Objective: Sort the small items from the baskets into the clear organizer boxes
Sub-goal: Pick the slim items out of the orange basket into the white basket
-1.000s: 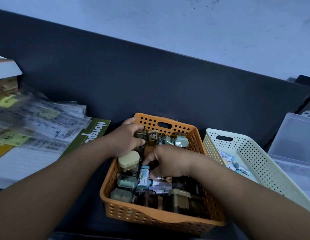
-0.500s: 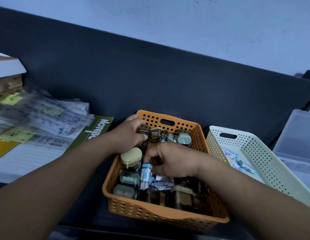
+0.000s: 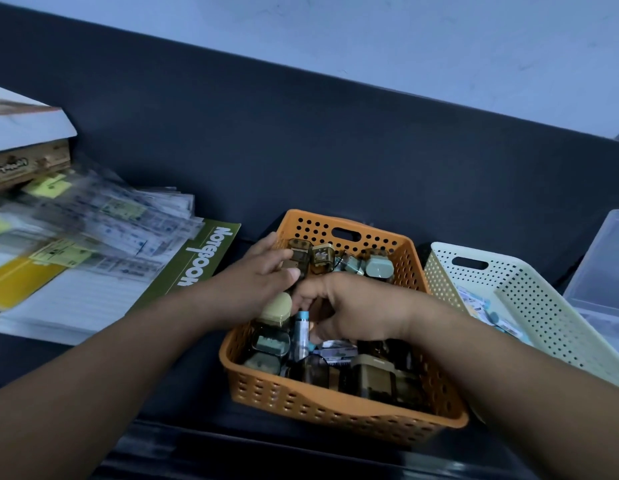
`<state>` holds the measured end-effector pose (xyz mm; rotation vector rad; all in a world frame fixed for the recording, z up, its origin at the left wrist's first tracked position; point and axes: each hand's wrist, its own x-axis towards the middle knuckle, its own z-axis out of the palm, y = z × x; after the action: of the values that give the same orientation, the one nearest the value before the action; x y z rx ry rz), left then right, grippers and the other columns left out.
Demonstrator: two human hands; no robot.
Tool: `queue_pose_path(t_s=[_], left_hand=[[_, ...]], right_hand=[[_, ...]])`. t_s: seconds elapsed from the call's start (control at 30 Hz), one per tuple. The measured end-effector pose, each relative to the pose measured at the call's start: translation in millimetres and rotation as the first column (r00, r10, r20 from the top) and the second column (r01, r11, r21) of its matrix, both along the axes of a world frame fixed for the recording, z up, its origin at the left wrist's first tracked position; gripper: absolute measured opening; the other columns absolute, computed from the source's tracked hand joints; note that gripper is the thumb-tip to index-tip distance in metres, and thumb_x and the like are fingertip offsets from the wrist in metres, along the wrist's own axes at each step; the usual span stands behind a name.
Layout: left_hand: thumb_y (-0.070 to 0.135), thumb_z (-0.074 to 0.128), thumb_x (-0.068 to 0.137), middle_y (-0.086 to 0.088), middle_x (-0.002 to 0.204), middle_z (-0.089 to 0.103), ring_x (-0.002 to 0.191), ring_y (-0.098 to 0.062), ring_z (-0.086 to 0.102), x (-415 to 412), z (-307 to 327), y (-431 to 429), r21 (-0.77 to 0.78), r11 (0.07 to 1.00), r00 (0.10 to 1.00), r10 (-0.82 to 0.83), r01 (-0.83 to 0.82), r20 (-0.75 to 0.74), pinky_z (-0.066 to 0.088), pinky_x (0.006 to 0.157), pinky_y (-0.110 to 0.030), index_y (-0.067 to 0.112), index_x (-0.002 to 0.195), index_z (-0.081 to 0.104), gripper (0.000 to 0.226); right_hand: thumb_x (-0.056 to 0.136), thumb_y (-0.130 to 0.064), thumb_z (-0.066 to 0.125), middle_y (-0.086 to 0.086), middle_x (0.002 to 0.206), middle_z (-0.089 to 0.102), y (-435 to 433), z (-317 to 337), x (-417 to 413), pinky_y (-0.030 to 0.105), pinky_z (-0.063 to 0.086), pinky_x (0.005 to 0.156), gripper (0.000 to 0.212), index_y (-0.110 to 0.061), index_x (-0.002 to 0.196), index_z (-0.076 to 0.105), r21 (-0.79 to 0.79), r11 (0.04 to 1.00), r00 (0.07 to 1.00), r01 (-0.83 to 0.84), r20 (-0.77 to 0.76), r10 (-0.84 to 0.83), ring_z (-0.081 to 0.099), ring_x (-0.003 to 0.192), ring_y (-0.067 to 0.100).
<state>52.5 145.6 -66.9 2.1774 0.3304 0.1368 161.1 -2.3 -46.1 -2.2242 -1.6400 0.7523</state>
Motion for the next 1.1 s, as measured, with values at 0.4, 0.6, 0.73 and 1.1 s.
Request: queue_pose_path(t_s=[0.4, 0.6, 0.73, 1.1], left_hand=[[0.040, 0.043, 0.097, 0.013, 0.159, 0.003, 0.144, -0.004, 0.006, 5.4, 6.0, 0.5, 0.010, 1.000, 1.000, 0.030, -0.029, -0.002, 0.010, 0.112, -0.027, 0.026, 0.145, 0.036, 0.050], [0.041, 0.042, 0.098, 0.013, 0.159, 0.008, 0.144, -0.007, 0.010, 11.3, 5.9, -1.5, 0.073, 0.997, 1.000, 0.020, -0.021, 0.003, 0.013, 0.109, -0.026, 0.027, 0.146, 0.034, 0.051], [0.040, 0.044, 0.097, 0.014, 0.158, 0.011, 0.143, -0.007, 0.015, 10.7, 2.7, 0.1, 0.057, 0.998, 0.999, 0.022, -0.024, 0.029, 0.016, 0.103, -0.024, 0.027, 0.145, 0.036, 0.051], [0.037, 0.042, 0.098, 0.013, 0.158, 0.011, 0.144, -0.007, 0.013, 11.7, 2.1, -2.6, 0.057, 0.998, 0.999, 0.008, -0.009, 0.031, 0.015, 0.108, -0.027, 0.024, 0.146, 0.036, 0.049]], right_hand=[[0.079, 0.000, 0.074, -0.005, 0.078, 0.060, -24.6, 17.6, 26.3, 0.026, 0.047, 0.068, 0.021, -0.019, 0.079, 0.065, 0.385, 0.883, 0.963, 0.270, -0.125, -0.239, 0.055, 0.070, 0.006], [0.081, 0.002, 0.070, 0.004, 0.072, 0.059, -81.8, 44.0, 56.7, 0.029, 0.043, 0.057, 0.021, -0.016, 0.075, 0.060, 0.628, 0.530, 0.781, 0.570, -0.216, -0.585, 0.053, 0.061, 0.015], [0.083, -0.008, 0.069, 0.000, 0.077, 0.061, -120.3, 40.1, 69.9, 0.025, 0.042, 0.055, 0.014, -0.019, 0.080, 0.061, 0.574, 0.457, 0.585, 0.680, -0.048, -0.810, 0.054, 0.061, 0.016], [0.084, -0.017, 0.072, -0.008, 0.089, 0.067, -95.1, 44.9, 14.8, 0.020, 0.043, 0.061, 0.011, -0.025, 0.089, 0.066, 0.454, 0.670, 0.729, 0.587, 0.064, -0.682, 0.060, 0.070, 0.007]])
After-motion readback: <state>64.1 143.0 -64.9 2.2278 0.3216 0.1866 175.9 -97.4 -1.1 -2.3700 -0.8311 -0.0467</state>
